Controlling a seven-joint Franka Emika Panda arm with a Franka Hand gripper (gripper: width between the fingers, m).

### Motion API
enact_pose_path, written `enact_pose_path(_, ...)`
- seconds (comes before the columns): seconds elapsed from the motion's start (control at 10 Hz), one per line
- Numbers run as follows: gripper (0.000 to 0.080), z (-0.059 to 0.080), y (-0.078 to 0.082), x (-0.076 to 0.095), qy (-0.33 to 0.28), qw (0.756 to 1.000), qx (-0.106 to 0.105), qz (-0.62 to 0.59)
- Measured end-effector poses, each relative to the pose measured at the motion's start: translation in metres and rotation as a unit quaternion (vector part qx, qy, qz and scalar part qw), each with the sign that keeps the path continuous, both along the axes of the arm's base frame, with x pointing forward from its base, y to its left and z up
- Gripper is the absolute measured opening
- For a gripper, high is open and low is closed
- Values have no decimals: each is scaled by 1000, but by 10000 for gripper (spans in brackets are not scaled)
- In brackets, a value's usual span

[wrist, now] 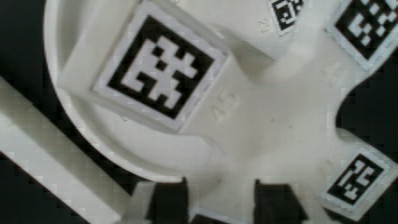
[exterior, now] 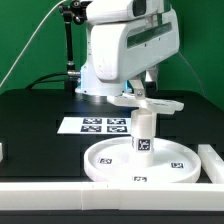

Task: Assemble round table

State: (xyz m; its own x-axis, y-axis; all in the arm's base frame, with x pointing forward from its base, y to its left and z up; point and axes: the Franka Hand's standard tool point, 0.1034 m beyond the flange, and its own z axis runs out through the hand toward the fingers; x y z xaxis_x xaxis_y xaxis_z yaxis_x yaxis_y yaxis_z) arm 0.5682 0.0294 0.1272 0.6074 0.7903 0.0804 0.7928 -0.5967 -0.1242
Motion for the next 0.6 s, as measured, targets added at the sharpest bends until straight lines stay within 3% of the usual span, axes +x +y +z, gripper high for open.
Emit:
enact_pose_path(0.1, 448, -1, 0, 0, 1, 1000, 0, 0)
enact_pose_path(0.2, 448, -1, 0, 0, 1, 1000, 0, 0)
enact_pose_path(0.3, 601, -1, 0, 0, 1, 1000, 0, 0)
enact_pose_path(0.6, 639, 6, 0, 2, -54, 995, -9, 85)
